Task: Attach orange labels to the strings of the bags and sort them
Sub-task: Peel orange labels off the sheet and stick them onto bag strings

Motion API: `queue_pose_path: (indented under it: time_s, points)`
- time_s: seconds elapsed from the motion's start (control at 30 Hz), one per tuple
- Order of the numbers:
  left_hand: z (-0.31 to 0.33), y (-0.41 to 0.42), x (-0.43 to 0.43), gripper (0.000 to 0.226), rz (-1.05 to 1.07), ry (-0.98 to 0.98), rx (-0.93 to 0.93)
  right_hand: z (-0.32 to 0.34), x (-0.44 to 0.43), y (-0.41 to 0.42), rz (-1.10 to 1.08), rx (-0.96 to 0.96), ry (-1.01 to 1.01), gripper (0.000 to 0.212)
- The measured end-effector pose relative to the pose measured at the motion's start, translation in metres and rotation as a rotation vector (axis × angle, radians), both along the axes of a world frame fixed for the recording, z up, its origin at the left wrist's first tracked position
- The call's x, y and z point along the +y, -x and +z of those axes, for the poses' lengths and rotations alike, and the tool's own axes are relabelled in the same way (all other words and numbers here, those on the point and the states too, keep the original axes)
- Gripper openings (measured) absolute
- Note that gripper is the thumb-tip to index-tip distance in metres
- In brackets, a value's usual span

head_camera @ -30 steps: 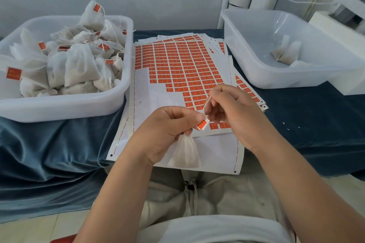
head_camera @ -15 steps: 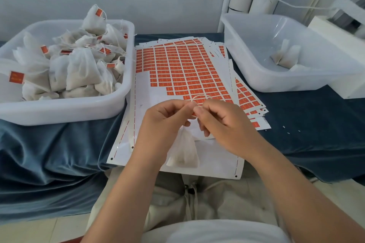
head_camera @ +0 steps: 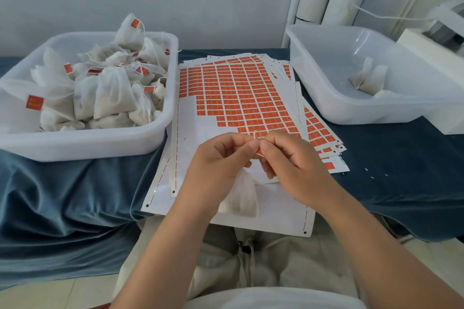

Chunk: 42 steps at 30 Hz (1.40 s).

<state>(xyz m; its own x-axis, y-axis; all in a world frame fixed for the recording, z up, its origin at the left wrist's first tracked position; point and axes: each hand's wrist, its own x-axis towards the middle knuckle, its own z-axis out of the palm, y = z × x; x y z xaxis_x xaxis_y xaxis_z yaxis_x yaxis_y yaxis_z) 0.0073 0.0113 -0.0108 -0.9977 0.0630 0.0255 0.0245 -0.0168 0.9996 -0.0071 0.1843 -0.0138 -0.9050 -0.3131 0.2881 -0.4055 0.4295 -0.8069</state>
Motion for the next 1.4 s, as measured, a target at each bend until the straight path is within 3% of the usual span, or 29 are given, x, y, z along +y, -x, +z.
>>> queue_pose_path:
  time_s: [0.3, 0.4, 0.53, 0.63, 0.8, 0.9, 1.03, 1.13, 1.27, 1.4]
  points:
    - [0.025, 0.001, -0.002, 0.016, 0.017, 0.183, 0.208, 0.012, -0.001, -0.004, 0.069, -0.112, 0.153, 0.025]
    - [0.045, 0.016, -0.016, 0.015, 0.166, 0.194, 0.232, 0.015, 0.0, -0.003, 0.125, -0.117, 0.214, 0.03]
    - [0.086, 0.054, -0.058, 0.02, 0.371, 0.174, 0.343, 0.012, 0.0, -0.003, 0.092, -0.115, 0.111, 0.044]
    - [0.121, 0.094, -0.094, 0.022, 0.515, 0.347, 0.452, 0.008, 0.0, -0.002, 0.094, -0.133, 0.058, 0.058]
    - [0.153, 0.156, -0.15, 0.016, 0.68, 0.619, 0.541, 0.003, -0.002, -0.003, 0.093, -0.122, -0.034, 0.059]
    - [0.151, 0.178, -0.177, 0.018, 0.614, 0.78, 0.472, 0.001, -0.001, -0.003, 0.086, -0.143, -0.092, 0.062]
    - [0.12, 0.183, -0.198, 0.024, 0.209, 1.147, 0.156, -0.004, 0.004, 0.0, 0.094, -0.173, -0.133, 0.069]
    - [0.104, 0.179, -0.199, 0.03, 0.187, 1.003, 0.089, -0.007, 0.008, 0.003, 0.086, -0.162, -0.136, 0.061]
    - [0.115, 0.173, -0.198, 0.029, 0.408, 0.796, 0.199, -0.005, 0.009, 0.004, 0.075, -0.137, -0.102, 0.051]
    - [0.13, 0.154, -0.184, 0.028, 0.503, 0.719, 0.331, -0.005, 0.01, 0.008, 0.068, -0.125, -0.144, 0.035]
